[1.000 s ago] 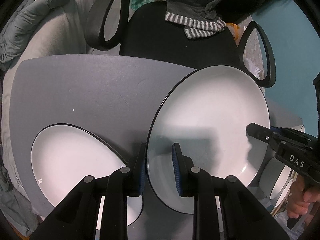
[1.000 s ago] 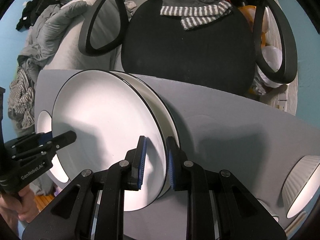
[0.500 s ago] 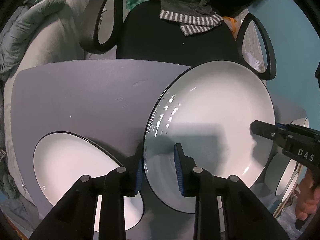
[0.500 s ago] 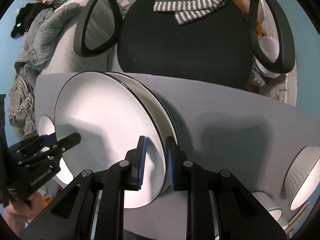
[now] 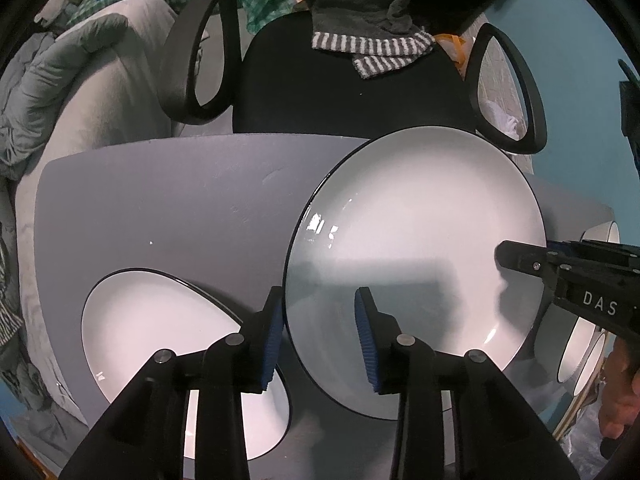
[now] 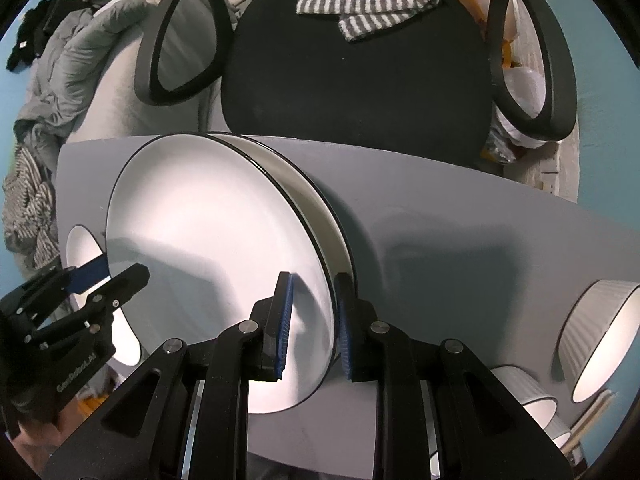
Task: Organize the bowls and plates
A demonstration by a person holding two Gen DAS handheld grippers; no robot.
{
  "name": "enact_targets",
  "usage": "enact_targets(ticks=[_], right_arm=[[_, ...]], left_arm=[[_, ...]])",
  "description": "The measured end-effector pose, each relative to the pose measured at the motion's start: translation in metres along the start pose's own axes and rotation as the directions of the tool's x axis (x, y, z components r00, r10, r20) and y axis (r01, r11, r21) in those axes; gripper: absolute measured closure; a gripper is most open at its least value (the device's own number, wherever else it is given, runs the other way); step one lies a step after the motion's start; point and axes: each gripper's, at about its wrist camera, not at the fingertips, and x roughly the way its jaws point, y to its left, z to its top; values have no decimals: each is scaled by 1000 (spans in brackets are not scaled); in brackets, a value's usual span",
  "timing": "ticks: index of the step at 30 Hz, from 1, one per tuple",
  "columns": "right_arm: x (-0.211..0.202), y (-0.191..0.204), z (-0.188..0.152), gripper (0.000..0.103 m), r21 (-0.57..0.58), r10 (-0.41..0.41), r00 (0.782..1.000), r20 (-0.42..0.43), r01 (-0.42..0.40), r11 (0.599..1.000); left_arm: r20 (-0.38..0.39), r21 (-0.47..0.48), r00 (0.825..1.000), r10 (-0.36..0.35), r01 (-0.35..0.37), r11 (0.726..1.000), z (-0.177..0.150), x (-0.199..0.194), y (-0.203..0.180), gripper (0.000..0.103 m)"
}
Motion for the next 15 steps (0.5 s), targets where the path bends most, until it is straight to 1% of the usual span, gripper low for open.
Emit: enact_targets(ticks=[5, 10, 15], right_arm=[[-1, 2, -1, 78, -10, -14, 1000, -7, 14, 1000], [-2, 2, -4, 78, 0, -10, 1000, -11, 10, 1000], [-3, 4, -4, 72, 0, -7, 1000, -19, 7, 1000]], left_arm=[[3, -4, 1000, -13, 13, 1000, -6, -2, 0, 64], [18, 13, 1000, -9, 9, 1000, -12, -5, -3, 64], [18, 7, 1000, -16, 15, 1000, -15, -7, -3, 64]])
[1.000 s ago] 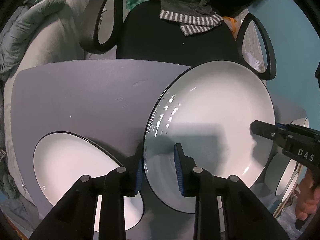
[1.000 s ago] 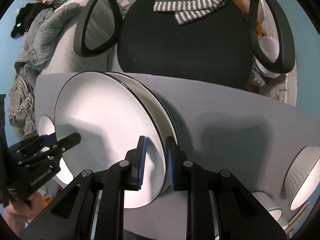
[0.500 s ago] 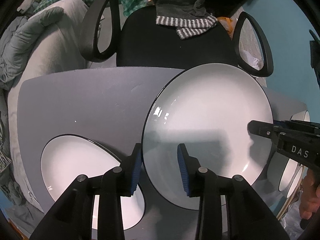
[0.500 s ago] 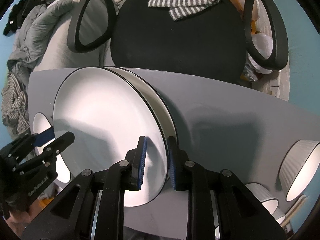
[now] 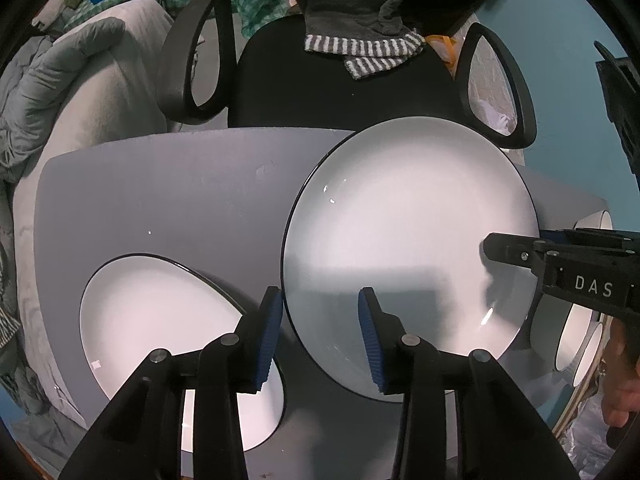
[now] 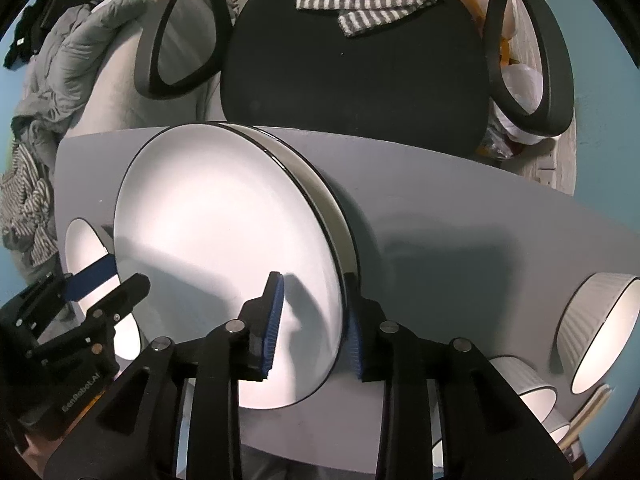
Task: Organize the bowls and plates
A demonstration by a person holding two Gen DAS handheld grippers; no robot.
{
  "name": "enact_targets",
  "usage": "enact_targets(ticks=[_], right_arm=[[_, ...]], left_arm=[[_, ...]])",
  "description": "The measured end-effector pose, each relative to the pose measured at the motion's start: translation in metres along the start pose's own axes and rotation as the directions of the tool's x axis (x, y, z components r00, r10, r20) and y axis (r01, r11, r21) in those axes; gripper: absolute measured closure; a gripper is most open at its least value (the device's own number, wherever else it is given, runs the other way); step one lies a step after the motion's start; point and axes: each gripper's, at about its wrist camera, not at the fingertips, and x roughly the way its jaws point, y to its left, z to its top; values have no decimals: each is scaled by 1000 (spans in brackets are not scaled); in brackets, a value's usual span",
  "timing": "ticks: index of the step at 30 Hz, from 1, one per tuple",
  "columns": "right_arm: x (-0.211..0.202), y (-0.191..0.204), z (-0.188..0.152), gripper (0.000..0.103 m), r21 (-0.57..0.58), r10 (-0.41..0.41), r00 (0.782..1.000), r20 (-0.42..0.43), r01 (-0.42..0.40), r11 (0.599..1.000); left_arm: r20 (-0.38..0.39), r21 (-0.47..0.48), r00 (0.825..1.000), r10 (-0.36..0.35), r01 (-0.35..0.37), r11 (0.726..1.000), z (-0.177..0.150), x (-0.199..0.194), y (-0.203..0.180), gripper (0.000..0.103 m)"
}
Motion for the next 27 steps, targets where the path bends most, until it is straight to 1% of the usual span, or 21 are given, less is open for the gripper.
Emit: enact_targets(ticks=[8, 11, 14, 15, 16, 17, 18, 21, 27], right_arm=[[0, 3, 0, 71, -10, -20, 1000, -10, 20, 1000], [0, 5, 1, 71, -12, -39, 999, -16, 39, 999], [-3, 8, 1, 64, -11, -46, 999, -12, 46, 999], [-4, 9, 1, 62, -13, -56, 998, -11, 56, 998], [-4, 11, 2, 59, -18, -85, 996, -7, 85, 996], [-5, 13, 2, 56, -26, -132, 991, 2, 132, 991], [-6, 13, 3, 54, -32, -153, 988, 8, 153, 988], [-3, 15, 3, 54, -40, -138, 990, -13, 138, 990], [-4, 22, -3, 54, -76, -184, 983, 10, 184, 980]], left_arm=[[9, -3, 1000, -5, 5, 1000, -3, -5, 2, 63], [11, -10, 1000, -3, 3, 1000, -5, -5, 3, 63], [14, -18, 1000, -3, 3, 1000, -6, -5, 4, 62], [14, -21, 1000, -3, 3, 1000, -7, -5, 5, 61], [15, -24, 1000, -2, 3, 1000, -7, -5, 5, 61], [14, -26, 1000, -3, 3, 1000, -7, -5, 5, 61], [13, -30, 1000, -2, 2, 1000, -8, -6, 6, 61], [15, -37, 1000, -5, 5, 999, -10, -8, 8, 61], [30, -50, 1000, -5, 6, 999, -17, -16, 13, 60]])
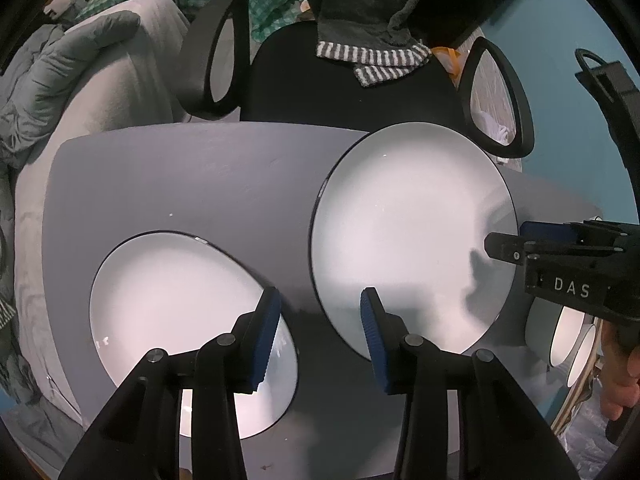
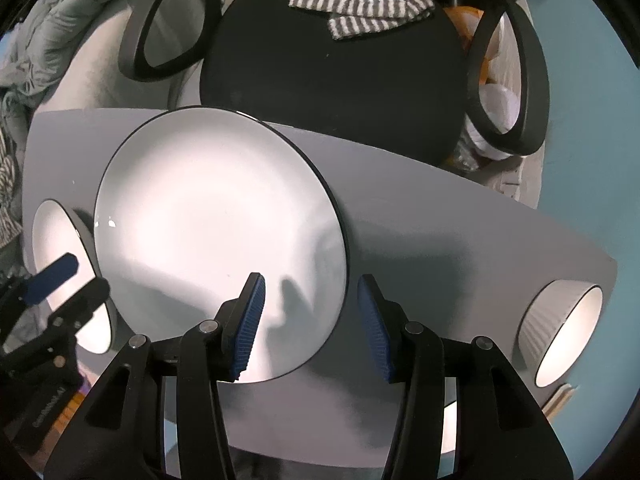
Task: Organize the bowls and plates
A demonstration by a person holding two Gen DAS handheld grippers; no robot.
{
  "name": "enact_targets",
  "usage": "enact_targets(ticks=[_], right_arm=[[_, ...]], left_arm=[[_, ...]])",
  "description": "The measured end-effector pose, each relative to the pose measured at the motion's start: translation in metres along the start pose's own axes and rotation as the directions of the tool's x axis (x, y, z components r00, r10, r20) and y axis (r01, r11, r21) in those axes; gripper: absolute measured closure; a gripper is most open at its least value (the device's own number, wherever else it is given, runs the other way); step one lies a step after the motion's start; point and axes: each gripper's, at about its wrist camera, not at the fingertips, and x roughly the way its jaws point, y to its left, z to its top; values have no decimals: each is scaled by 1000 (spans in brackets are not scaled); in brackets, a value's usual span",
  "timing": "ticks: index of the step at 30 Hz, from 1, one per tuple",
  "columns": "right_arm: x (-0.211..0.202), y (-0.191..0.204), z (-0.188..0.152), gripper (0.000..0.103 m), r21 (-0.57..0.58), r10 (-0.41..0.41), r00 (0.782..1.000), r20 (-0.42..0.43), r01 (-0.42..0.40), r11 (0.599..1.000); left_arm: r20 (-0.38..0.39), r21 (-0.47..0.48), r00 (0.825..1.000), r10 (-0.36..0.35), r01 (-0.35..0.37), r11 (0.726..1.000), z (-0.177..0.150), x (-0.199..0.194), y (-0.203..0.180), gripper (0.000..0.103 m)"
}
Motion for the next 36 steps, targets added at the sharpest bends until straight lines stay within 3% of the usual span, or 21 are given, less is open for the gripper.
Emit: enact_targets(ticks=[13, 19, 36], right_arm=[[-19, 34, -12, 39, -131, -85, 992, 96, 98, 987], [-23, 58, -17, 39, -184, -92, 989, 119, 113, 976], [-33, 126, -18, 37, -333, -58, 985, 161, 110, 936]], left_arm=[[41, -91, 999, 10, -7, 996, -29, -21, 31, 49], [59, -136, 998, 30, -22, 990, -44, -32, 52, 44], [41, -310, 998, 48, -33, 950, -80, -31, 116, 43]])
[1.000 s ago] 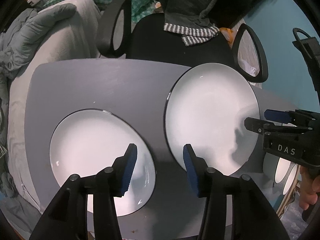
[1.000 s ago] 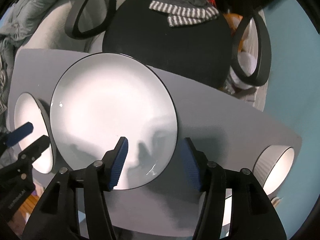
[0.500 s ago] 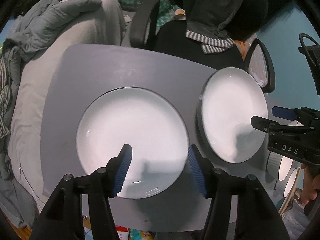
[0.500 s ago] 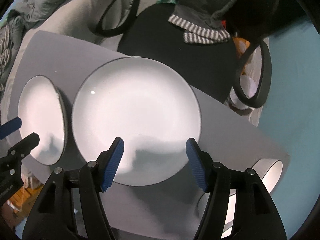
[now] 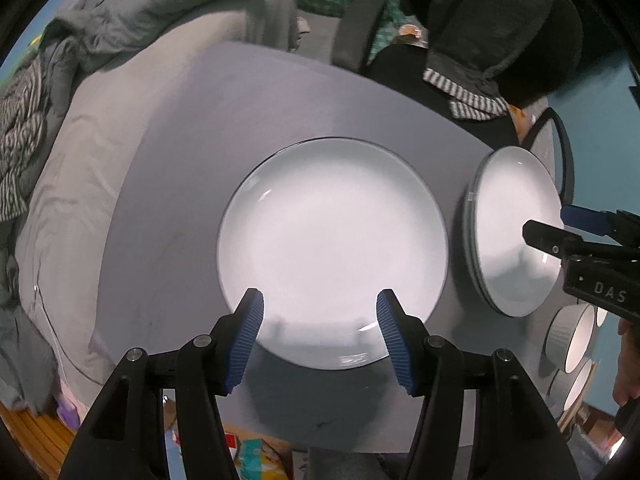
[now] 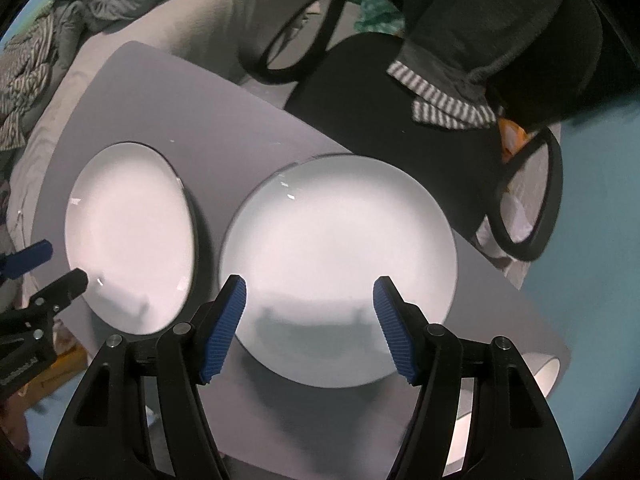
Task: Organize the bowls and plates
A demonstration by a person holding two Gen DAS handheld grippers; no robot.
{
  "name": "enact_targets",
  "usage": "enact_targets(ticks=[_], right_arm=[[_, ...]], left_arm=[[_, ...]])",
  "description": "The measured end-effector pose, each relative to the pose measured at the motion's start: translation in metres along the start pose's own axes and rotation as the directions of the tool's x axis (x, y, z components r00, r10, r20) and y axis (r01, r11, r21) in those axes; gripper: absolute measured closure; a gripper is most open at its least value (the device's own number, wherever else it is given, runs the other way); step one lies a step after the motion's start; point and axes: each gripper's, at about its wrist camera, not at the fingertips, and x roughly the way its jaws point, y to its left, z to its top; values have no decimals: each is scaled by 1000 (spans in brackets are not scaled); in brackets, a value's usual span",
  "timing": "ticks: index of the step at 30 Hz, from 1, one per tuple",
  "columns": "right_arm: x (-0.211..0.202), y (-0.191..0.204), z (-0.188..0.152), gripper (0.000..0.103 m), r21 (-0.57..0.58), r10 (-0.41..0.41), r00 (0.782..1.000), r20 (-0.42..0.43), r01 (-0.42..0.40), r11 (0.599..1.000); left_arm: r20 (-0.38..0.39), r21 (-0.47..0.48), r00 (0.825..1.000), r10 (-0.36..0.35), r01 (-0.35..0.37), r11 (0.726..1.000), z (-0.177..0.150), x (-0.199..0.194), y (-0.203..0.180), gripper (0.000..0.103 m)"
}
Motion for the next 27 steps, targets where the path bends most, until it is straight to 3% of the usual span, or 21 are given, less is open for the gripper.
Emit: enact_targets(ticks=[9, 16, 27], right_arm=[[5, 34, 23, 37, -110, 67, 998, 16, -65, 992], [26, 53, 46, 37, -153, 141, 990, -20, -142, 978], [55, 73, 59, 37, -176, 157, 985, -74, -168, 970]], left_arm=[[-17, -156, 1000, -1, -2, 988, -8, 8, 47, 42], [-36, -263, 999, -10, 0, 965, -10, 25, 75, 40], [-67, -354, 995, -68, 40, 934, -12, 52, 87, 40]])
